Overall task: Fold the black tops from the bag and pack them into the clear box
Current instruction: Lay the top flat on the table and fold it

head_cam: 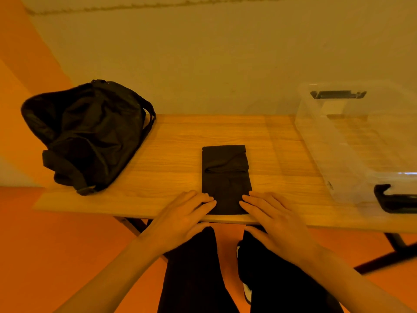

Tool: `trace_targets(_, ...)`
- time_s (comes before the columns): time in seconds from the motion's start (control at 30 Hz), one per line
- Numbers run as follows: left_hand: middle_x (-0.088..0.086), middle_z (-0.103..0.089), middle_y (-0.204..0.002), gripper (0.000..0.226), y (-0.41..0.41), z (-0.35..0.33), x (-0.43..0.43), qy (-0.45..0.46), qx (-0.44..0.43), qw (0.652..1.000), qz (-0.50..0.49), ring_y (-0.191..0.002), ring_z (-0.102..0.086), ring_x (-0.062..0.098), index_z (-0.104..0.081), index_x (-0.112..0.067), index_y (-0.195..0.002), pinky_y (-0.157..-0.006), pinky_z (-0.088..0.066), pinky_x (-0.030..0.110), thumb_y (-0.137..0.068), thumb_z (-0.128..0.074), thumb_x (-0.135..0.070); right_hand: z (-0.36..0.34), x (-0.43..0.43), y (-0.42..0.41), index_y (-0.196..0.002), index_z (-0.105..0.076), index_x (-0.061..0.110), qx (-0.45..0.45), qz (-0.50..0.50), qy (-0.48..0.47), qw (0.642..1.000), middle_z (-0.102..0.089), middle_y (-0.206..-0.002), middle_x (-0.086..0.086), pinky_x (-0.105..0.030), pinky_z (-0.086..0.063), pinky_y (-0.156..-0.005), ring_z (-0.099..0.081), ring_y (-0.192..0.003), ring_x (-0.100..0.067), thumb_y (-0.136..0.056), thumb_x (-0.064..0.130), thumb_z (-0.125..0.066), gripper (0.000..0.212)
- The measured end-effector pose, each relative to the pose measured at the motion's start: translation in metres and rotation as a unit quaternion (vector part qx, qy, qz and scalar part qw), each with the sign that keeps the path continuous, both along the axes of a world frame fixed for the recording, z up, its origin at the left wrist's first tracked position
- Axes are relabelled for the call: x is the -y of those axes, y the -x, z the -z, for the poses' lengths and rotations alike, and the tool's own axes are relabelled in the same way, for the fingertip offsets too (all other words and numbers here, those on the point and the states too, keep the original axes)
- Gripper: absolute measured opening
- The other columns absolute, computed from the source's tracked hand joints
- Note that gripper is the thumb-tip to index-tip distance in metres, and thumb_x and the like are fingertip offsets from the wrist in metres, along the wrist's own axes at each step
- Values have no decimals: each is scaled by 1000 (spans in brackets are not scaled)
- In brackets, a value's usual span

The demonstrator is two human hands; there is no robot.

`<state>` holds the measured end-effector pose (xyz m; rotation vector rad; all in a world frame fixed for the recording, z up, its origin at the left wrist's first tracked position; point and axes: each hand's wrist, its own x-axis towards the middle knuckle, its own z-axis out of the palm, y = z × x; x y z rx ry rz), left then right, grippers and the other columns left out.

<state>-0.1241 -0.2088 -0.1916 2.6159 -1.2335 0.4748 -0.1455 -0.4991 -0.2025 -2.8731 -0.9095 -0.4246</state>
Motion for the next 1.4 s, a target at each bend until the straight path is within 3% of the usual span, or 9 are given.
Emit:
trace_targets(0.13,5,-64,-119,47,2,9,1,14,47,999,17,-109,-57,19,-56,-13,-127,-84,-51,35,-87,-79,-23,3,0,0,-122,-69,24,30,-29,-76,996,-67,-127,7,-28,-32,-106,-54,-122,-10,-96,45,-50,39)
trace_targets(0.27,3,-64,-116,40,6,8,1,79,-19,997,17,-107,-57,15,-64,-13,-122,-87,-48,28,-85,-79,-12,2,5,0,-112,-72,24,6,-57,-151,987,-69,-116,11,-27,-39,-96,-60,-110,-9,-95,40,-56,29)
trace_targets(0.4,-5,-64,-110,31,15,-3,4,142,-93,985,-13,-103,-55,4,-68,-16,-121,-87,-45,24,-91,-73,-20,-8,8,1,-109,-72,22,-18,-65,-204,977,-68,-103,10,-31,-43,-86,-60,-100,-7,-93,37,-60,25)
trace_targets(0.57,-17,-65,-109,30,29,-18,5,186,-128,973,-37,-101,-56,-4,-70,-24,-120,-88,-39,16,-95,-66,-40,-28,15,8,-111,-70,30,-54,-59,-242,967,-64,-110,21,-26,-48,-87,-54,-110,3,-92,49,-61,28)
trace_targets(0.8,-19,-66,-102,24,21,-55,18,331,-219,914,-89,-95,-64,10,-67,-39,-111,-83,-47,15,-87,-70,-42,-75,8,-16,-112,-62,48,-165,-40,-374,912,-65,-108,30,-10,-46,-85,-62,-105,-2,-85,47,-65,27)
trace_targets(0.93,-10,-65,-103,25,-6,-62,25,424,-284,851,-124,-83,-60,5,-61,-41,-109,-76,-49,20,-91,-75,-29,-81,-3,-52,-121,-65,37,-216,-22,-441,871,-67,-96,5,-14,-48,-85,-63,-92,-11,-89,35,-68,32)
trace_targets(1.13,14,-67,-92,14,-48,-42,32,415,-298,831,-220,-79,-65,30,-62,-27,-112,-73,-54,52,-98,-65,-25,-60,-23,-101,-109,-68,33,-235,64,-420,874,-63,-83,14,-10,-43,-69,-59,-80,3,-93,26,-69,17)
trace_targets(1.27,-5,-60,-73,6,-61,-29,33,359,-254,860,-261,-67,-59,14,-66,-23,-102,-62,-50,38,-97,-67,-27,-42,-28,-110,-99,-69,34,-228,102,-388,887,-66,-87,15,-11,-45,-68,-59,-81,2,-92,30,-71,8)
trace_targets(1.4,-5,-60,-76,5,-66,-25,32,336,-248,866,-275,-67,-57,13,-68,-22,-94,-59,-47,28,-95,-69,-27,-35,-29,-111,-96,-67,35,-202,126,-357,903,-64,-94,15,-18,-47,-71,-60,-83,-5,-92,32,-70,6)
